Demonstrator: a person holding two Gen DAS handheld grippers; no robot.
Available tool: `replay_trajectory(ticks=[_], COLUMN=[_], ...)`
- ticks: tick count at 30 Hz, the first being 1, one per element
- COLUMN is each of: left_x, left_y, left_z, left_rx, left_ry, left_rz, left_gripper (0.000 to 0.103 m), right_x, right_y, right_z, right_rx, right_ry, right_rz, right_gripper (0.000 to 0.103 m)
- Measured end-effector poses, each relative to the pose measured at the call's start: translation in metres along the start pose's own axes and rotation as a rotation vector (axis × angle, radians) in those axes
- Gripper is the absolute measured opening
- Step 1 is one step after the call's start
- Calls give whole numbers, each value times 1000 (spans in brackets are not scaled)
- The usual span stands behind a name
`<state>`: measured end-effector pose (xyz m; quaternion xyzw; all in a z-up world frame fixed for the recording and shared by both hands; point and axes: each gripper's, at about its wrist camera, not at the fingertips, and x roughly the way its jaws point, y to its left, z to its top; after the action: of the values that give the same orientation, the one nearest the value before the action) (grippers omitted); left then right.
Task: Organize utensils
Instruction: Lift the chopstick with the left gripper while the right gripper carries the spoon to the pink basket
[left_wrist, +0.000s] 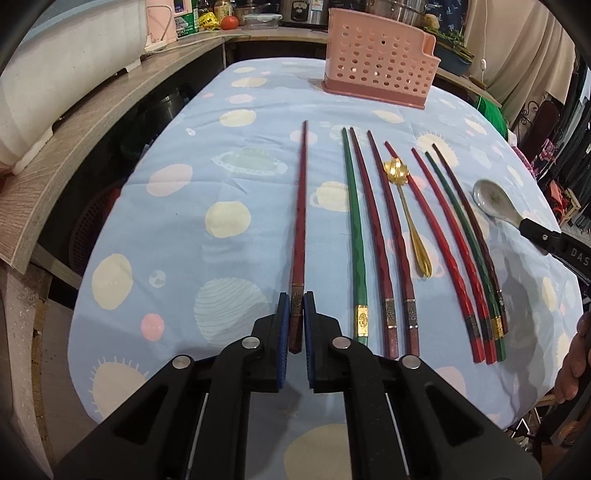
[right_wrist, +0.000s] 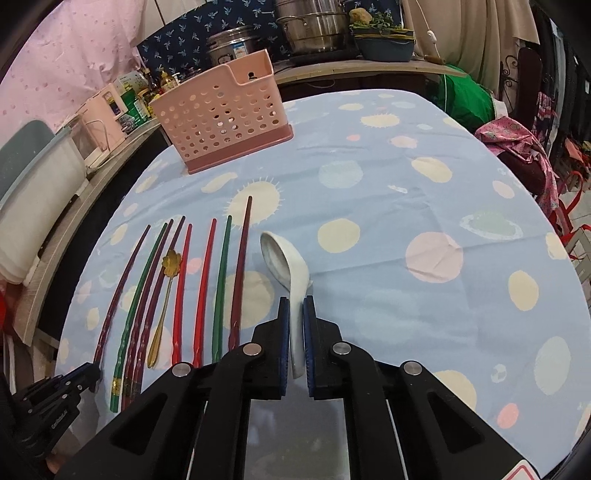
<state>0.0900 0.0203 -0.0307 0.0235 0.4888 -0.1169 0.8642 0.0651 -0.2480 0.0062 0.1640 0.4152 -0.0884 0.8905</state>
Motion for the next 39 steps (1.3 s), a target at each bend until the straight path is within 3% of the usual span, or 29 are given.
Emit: replay_trajectory(ticks=[15, 28, 39], left_x=[-57, -101, -143], left_y=[14, 12, -3], left_z=[67, 192, 284], left_rx=[-31, -7, -29], left_ry=[-145, -334, -478], left_rz=[-15, 37, -12], left_gripper=[7, 7, 7], right_x=[-38, -30, -8], right_y=[7, 14, 28], right_z=[39, 118, 198], right_rx=[-37, -42, -51], right_ry=[-114, -173, -225], right_rz=[-11, 41, 75], right_gripper=[6, 6, 6])
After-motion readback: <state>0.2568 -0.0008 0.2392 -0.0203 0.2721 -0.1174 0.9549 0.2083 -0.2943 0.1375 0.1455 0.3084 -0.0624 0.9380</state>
